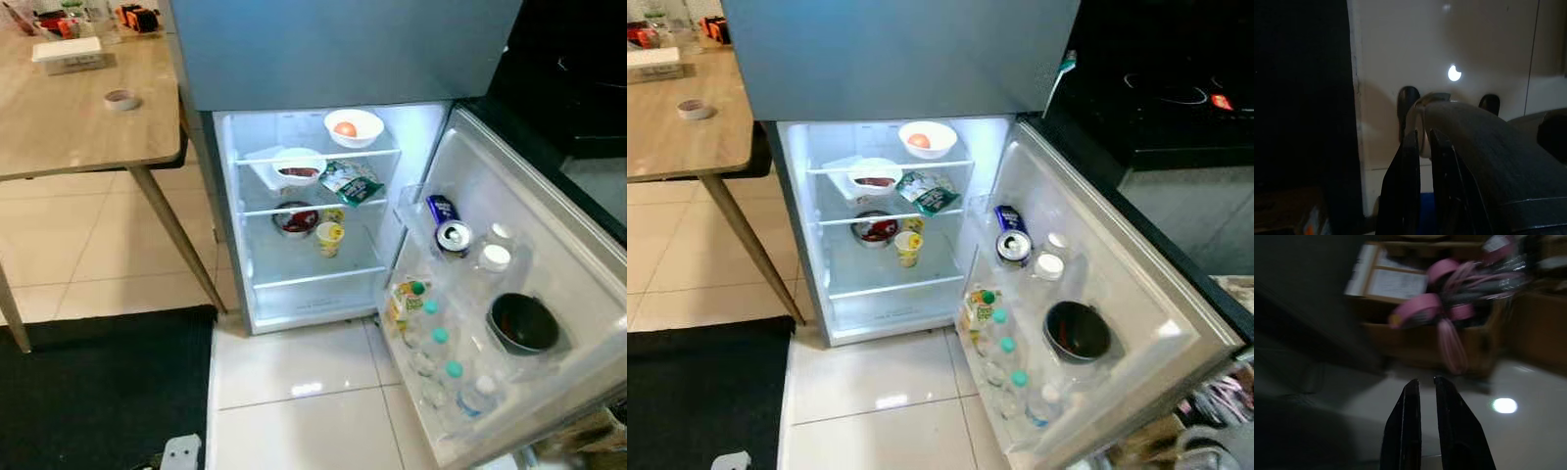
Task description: Restocking fridge
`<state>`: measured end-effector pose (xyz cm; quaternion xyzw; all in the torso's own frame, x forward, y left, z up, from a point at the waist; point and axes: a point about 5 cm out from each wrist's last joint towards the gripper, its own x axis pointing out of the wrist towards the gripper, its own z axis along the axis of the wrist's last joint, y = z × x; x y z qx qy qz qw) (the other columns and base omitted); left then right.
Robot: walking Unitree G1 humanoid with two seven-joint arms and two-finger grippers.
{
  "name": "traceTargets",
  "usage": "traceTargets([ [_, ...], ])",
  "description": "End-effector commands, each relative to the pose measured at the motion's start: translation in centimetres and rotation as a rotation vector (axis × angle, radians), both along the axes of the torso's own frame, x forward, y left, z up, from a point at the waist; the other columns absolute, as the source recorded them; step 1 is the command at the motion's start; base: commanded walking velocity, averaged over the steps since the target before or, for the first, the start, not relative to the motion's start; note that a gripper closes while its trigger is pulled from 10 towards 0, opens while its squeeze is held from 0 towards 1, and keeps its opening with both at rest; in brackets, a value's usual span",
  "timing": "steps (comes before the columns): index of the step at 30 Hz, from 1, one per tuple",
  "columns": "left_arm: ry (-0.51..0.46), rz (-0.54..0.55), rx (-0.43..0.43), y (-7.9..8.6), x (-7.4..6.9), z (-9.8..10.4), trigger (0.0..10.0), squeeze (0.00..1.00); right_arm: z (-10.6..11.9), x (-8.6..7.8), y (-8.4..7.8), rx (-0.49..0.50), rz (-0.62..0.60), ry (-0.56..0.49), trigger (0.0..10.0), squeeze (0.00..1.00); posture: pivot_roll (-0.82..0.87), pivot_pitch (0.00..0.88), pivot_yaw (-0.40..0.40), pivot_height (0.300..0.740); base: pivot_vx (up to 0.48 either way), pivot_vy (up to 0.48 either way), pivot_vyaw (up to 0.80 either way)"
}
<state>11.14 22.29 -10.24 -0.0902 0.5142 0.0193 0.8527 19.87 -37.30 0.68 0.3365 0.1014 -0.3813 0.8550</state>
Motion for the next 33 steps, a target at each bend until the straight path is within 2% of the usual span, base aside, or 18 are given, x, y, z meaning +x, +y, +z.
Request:
traceTargets([
  [1,0.032,0.003,-0.013,-0.2,-0.8,-0.3,10.0,0.00,0.3,1.8,1.4,0.018,0.118,-0.059,10.0,0.00,-0.02,0.000,-0.057,0.740,0.000,0.000,0.00],
  [5,0.033,0.001,-0.016,-0.2,-0.8,-0.3,10.0,0.00,0.1,2.3,2.4,0.046,0.190,-0.095,10.0,0.00,-0.02,0.000,-0.060,0.740,0.000,0.000,0.00],
  [8,0.035,0.002,-0.019,-0.3,-0.8,-0.3,10.0,0.00,-0.4,3.0,4.4,0.128,0.342,-0.197,10.0,0.00,-0.02,0.000,-0.060,0.740,0.000,0.000,0.00],
  [10,0.035,0.002,-0.019,-0.3,-0.8,-0.3,10.0,0.00,-0.4,3.1,4.8,0.138,0.374,-0.210,10.0,0.00,-0.02,0.000,-0.060,0.740,0.000,0.000,0.00],
  [11,0.035,0.001,-0.019,-0.3,-0.8,-0.3,10.0,0.00,-0.6,3.6,6.1,0.163,0.482,-0.239,10.0,0.00,-0.02,0.000,-0.060,0.740,0.000,0.000,0.00],
  [12,0.035,0.001,-0.019,-0.3,-0.8,-0.3,10.0,0.00,-0.6,3.6,6.1,0.163,0.482,-0.239,10.0,0.00,-0.02,0.000,-0.060,0.740,0.000,0.000,0.00],
  [13,0.036,-0.001,-0.019,-0.3,-0.8,-0.3,10.0,0.00,-0.8,4.3,8.8,0.221,0.695,-0.287,10.0,0.00,-0.02,0.003,-0.056,0.740,0.000,0.000,0.00],
  [14,0.036,-0.001,-0.019,-0.3,-0.8,-0.3,10.0,0.00,-0.8,4.3,8.8,0.221,0.695,-0.287,10.0,0.00,-0.02,0.003,-0.056,0.740,0.000,0.000,0.00],
  [15,0.036,-0.002,-0.019,-0.3,-0.8,-0.3,10.0,0.00,-0.8,4.6,9.8,0.243,0.772,-0.302,10.0,0.00,-0.02,0.003,-0.056,0.740,0.000,0.000,0.00],
  [16,0.036,-0.004,-0.019,-0.3,-0.8,-0.3,10.0,0.00,-0.9,5.2,13.6,0.306,1.028,-0.360,10.0,0.00,-0.02,0.006,-0.054,0.740,0.000,0.000,0.00],
  [18,0.038,-0.005,-0.018,-0.2,-0.9,-0.3,10.0,0.00,-0.8,5.4,16.3,0.365,1.204,-0.410,10.0,0.00,-0.02,0.009,-0.053,0.740,0.000,0.000,0.00],
  [20,0.038,-0.005,-0.018,-0.2,-0.9,-0.3,10.0,0.00,-0.8,5.4,16.3,0.365,1.204,-0.410,10.0,0.00,-0.02,0.009,-0.053,0.740,0.000,0.000,0.00],
  [24,0.042,-0.007,-0.019,-0.2,-1.0,-0.3,10.0,0.00,0.5,5.7,21.3,0.482,1.520,-0.548,10.0,0.00,-0.02,0.014,-0.054,0.740,0.000,0.000,0.00],
  [27,0.042,-0.006,-0.020,-0.2,-1.1,-0.3,10.0,0.00,0.9,5.9,22.0,0.488,1.566,-0.575,10.0,0.00,-0.02,0.014,-0.054,0.740,0.000,0.000,0.00],
  [29,0.044,-0.003,-0.020,-0.2,-1.1,-0.4,10.0,0.00,0.6,7.2,21.2,0.301,1.457,-0.468,10.0,0.00,-0.01,0.018,-0.059,0.740,0.000,0.000,0.00],
  [30,0.044,-0.003,-0.020,-0.2,-1.1,-0.4,10.0,0.00,0.6,7.2,21.2,0.301,1.457,-0.468,10.0,0.00,-0.01,0.018,-0.059,0.740,0.000,0.000,0.00],
  [31,0.046,-0.003,-0.021,-0.2,-1.2,-0.4,10.0,0.00,0.0,7.7,19.3,0.204,1.283,-0.352,10.0,0.00,-0.01,0.019,-0.062,0.740,0.000,0.000,0.00],
  [33,0.048,-0.005,-0.022,-0.2,-1.2,-0.4,10.0,0.00,-0.9,7.3,17.7,0.152,1.166,-0.240,10.0,0.00,-0.01,0.019,-0.062,0.740,0.000,0.000,0.00],
])
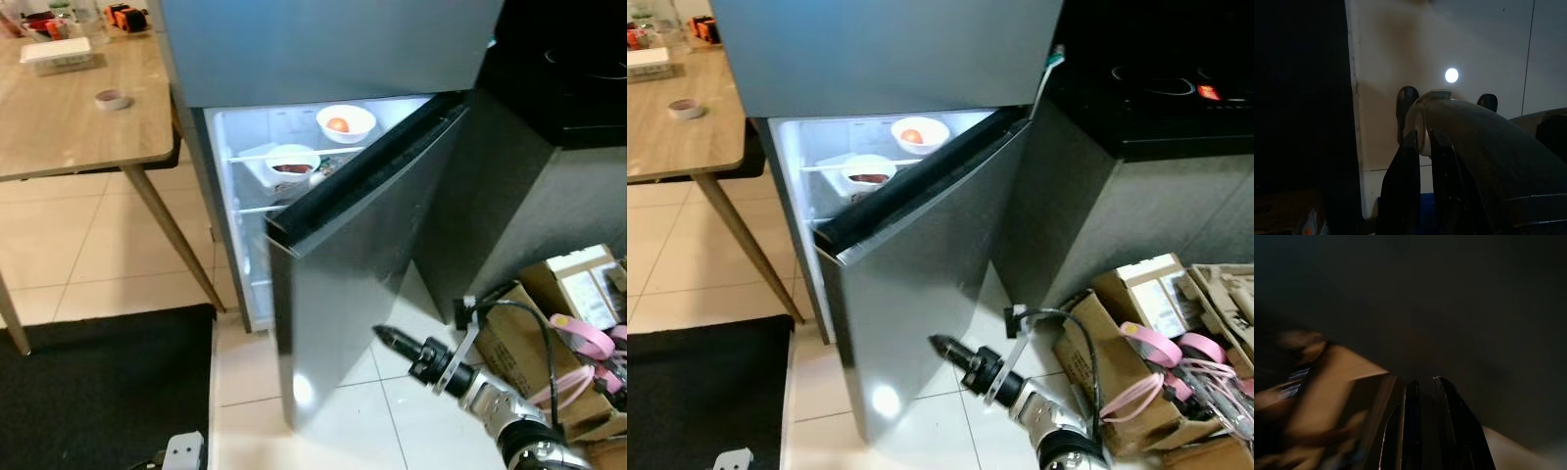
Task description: Restocking fridge
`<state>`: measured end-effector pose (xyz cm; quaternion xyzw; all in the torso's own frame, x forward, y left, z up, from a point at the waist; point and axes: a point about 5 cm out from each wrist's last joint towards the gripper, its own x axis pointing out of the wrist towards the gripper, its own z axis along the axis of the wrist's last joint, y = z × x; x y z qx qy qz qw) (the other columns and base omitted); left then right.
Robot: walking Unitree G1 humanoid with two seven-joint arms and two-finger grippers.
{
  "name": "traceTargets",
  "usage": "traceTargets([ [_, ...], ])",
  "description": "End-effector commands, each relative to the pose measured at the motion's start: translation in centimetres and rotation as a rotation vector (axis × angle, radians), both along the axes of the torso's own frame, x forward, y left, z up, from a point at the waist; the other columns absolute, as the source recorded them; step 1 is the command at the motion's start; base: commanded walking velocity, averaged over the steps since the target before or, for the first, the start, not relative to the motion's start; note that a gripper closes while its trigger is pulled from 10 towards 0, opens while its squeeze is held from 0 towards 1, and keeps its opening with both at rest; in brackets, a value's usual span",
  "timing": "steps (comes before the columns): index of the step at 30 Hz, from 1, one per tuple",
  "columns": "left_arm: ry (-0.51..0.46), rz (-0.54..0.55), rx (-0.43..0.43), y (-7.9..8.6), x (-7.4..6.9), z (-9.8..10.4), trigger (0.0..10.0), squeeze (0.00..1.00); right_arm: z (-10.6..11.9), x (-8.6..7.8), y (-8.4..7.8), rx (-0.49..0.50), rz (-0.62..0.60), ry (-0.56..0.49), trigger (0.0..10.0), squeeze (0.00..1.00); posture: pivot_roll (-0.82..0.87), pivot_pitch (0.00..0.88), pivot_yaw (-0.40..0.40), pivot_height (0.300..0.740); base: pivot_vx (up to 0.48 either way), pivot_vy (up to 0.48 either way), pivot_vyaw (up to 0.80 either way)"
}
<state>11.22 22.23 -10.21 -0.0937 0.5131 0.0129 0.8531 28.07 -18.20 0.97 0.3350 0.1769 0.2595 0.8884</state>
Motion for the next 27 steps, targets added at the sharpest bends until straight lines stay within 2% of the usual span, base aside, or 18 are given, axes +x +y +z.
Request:
traceTargets([
  [1,0.052,0.002,-0.009,-0.1,-1.3,-0.4,10.0,0.00,-1.5,-1.2,-1.9,-0.090,-0.126,0.104,10.0,0.00,-0.01,0.019,-0.062,0.740,0.000,0.000,0.00],
  [2,0.052,0.000,-0.009,-0.1,-1.3,-0.4,10.0,0.00,-2.4,-2.0,-2.7,-0.173,-0.168,0.157,10.0,0.00,-0.01,0.019,-0.062,0.740,0.000,0.000,0.00],
  [3,0.052,0.000,-0.009,-0.1,-1.3,-0.4,10.0,0.00,-2.4,-2.0,-2.7,-0.173,-0.168,0.157,10.0,0.00,-0.01,0.019,-0.062,0.740,0.000,0.000,0.00],
  [4,0.053,-0.001,-0.009,-0.1,-1.3,-0.4,10.0,0.00,-2.9,-2.5,-3.3,-0.230,-0.191,0.189,10.0,0.00,-0.01,0.019,-0.062,0.740,0.000,0.000,0.00],
  [5,0.052,-0.003,-0.008,-0.1,-1.3,-0.4,10.0,0.00,-4.4,-4.5,-4.3,-0.317,-0.232,0.282,10.0,0.00,-0.01,0.019,-0.062,0.740,0.000,0.000,0.00],
  [6,0.052,-0.003,-0.008,-0.1,-1.3,-0.4,10.0,0.00,-4.4,-4.5,-4.3,-0.317,-0.232,0.282,10.0,0.00,-0.01,0.019,-0.062,0.740,0.000,0.000,0.00],
  [7,0.051,-0.005,-0.007,-0.1,-1.3,-0.4,10.0,0.00,-5.3,-5.6,-4.6,-0.356,-0.243,0.339,10.0,0.00,-0.01,0.019,-0.062,0.740,0.000,0.000,0.00],
  [8,0.051,-0.005,-0.007,-0.1,-1.3,-0.4,10.0,0.00,-5.3,-5.6,-4.6,-0.356,-0.243,0.339,10.0,0.00,-0.01,0.019,-0.062,0.740,0.000,0.000,0.00],
  [10,0.049,-0.006,-0.005,-0.1,-1.3,-0.4,10.0,0.00,-6.0,-6.7,-4.9,-0.401,-0.246,0.394,10.0,0.00,-0.01,0.018,-0.066,0.740,0.000,0.000,0.00],
  [11,0.047,-0.005,-0.004,-0.1,-1.2,-0.4,10.0,0.00,-6.9,-8.1,-5.2,-0.452,-0.252,0.464,10.0,0.00,-0.01,0.018,-0.068,0.740,0.000,0.000,0.00],
  [12,0.045,-0.005,-0.001,0.0,-1.1,-0.4,10.0,0.00,-8.4,-10.6,-5.4,-0.501,-0.269,0.572,10.0,0.00,-0.01,0.017,-0.067,0.740,0.000,0.000,0.00],
  [13,0.045,-0.005,-0.001,0.0,-1.1,-0.4,10.0,0.00,-8.4,-10.6,-5.4,-0.501,-0.269,0.572,10.0,0.00,-0.01,0.017,-0.067,0.740,0.000,0.000,0.00],
  [15,0.047,-0.009,0.003,0.0,-1.1,-0.3,10.0,0.00,-9.6,-13.3,-5.4,-0.557,-0.272,0.665,10.0,0.00,-0.01,0.013,-0.062,0.740,0.000,0.000,0.00],
  [17,0.048,-0.014,0.007,0.1,-1.1,-0.3,10.0,0.00,-10.4,-15.1,-5.4,-0.603,-0.267,0.727,10.0,0.00,-0.01,0.013,-0.062,0.740,0.000,0.000,0.00],
  [20,0.049,-0.015,0.008,0.1,-1.1,-0.3,10.0,0.00,-10.6,-15.6,-5.3,-0.617,-0.263,0.742,10.0,0.00,0.00,0.010,-0.064,0.740,0.000,0.000,0.00],
  [21,0.048,-0.015,0.012,0.1,-1.1,-0.3,10.0,0.00,-10.9,-16.6,-5.3,-0.659,-0.233,0.765,10.0,0.00,0.01,0.007,-0.067,0.740,0.000,0.000,0.00],
  [23,0.048,-0.015,0.014,0.1,-1.0,-0.3,10.0,0.00,-11.0,-16.8,-5.3,-0.669,-0.223,0.769,10.0,0.00,0.01,0.007,-0.067,0.740,0.000,0.000,0.00],
  [27,0.040,-0.017,0.021,0.2,-0.7,-0.2,10.0,0.00,-10.9,-16.3,-5.3,-0.716,-0.187,0.751,10.0,0.00,0.01,0.000,-0.071,0.740,0.000,0.000,0.79],
])
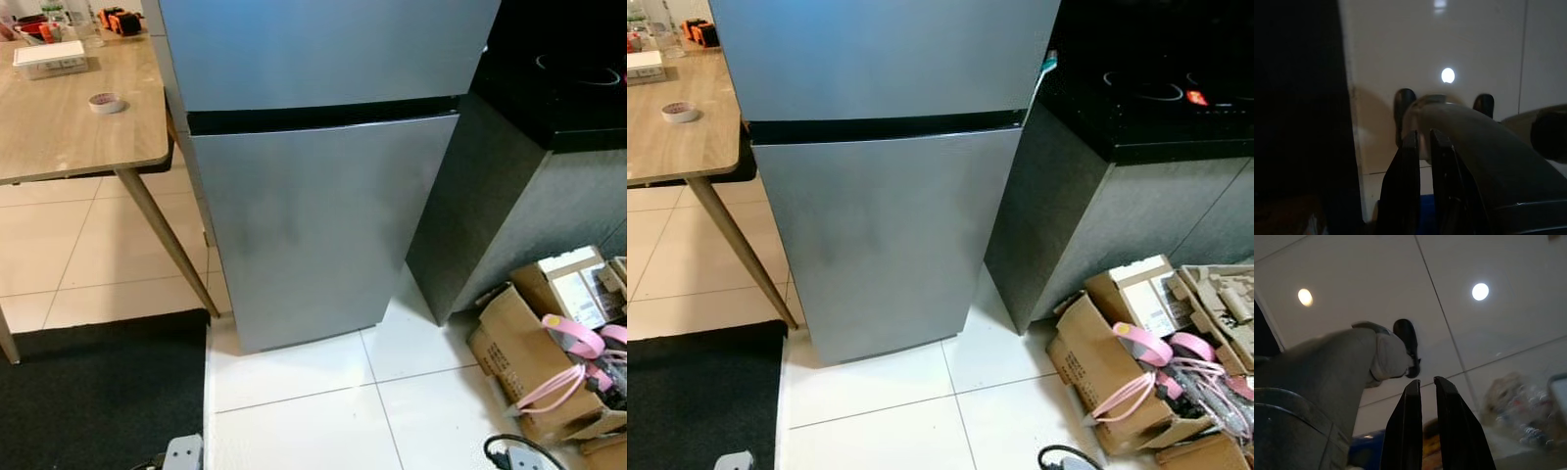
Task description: Restocking fridge
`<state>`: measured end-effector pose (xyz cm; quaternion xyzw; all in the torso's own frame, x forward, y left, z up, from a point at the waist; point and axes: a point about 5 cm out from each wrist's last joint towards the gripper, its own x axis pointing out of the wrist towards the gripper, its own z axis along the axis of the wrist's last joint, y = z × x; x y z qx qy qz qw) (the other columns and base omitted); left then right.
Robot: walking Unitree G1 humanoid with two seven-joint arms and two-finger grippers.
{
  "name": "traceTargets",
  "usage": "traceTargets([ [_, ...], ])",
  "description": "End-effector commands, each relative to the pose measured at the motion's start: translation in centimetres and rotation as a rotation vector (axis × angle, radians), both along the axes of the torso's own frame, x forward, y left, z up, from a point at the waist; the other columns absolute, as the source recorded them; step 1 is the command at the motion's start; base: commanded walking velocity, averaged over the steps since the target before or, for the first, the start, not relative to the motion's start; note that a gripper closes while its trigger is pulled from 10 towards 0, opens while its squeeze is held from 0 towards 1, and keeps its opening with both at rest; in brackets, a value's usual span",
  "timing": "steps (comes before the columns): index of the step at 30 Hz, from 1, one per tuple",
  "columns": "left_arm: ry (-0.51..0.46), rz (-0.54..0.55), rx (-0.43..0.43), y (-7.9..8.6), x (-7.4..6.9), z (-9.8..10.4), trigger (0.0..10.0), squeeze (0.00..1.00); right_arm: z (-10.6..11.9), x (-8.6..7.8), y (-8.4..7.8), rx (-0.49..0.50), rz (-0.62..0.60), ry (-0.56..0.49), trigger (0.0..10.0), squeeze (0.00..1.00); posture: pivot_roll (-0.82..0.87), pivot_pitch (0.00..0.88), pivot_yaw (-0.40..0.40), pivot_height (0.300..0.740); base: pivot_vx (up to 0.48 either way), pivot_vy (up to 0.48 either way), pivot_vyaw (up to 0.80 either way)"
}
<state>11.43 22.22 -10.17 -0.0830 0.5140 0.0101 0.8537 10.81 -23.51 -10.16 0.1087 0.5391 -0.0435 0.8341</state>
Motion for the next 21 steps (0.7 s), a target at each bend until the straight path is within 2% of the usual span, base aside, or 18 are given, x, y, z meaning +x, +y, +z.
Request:
traceTargets([
  [1,0.037,-0.002,0.007,0.2,-0.9,-0.2,10.0,0.00,0.3,1.1,0.0,-0.023,0.040,-0.025,10.0,0.00,0.01,0.000,-0.071,0.740,0.000,0.000,0.79],
  [8,0.026,0.003,0.014,0.2,-0.5,-0.1,10.0,0.00,0.5,2.3,0.6,-0.081,0.194,-0.019,10.0,0.00,0.02,0.008,-0.072,0.740,0.000,0.000,0.79],
  [14,0.031,0.005,0.025,0.3,-0.5,-0.1,10.0,0.00,0.2,1.6,1.1,-0.104,0.253,0.012,10.0,0.00,0.03,0.025,-0.073,0.740,0.000,0.000,0.79],
  [21,0.040,0.001,0.040,0.5,-0.6,-0.2,10.0,0.00,-0.1,0.7,0.8,-0.140,0.305,0.051,10.0,0.00,0.04,0.047,-0.067,0.740,0.000,0.000,0.79],
])
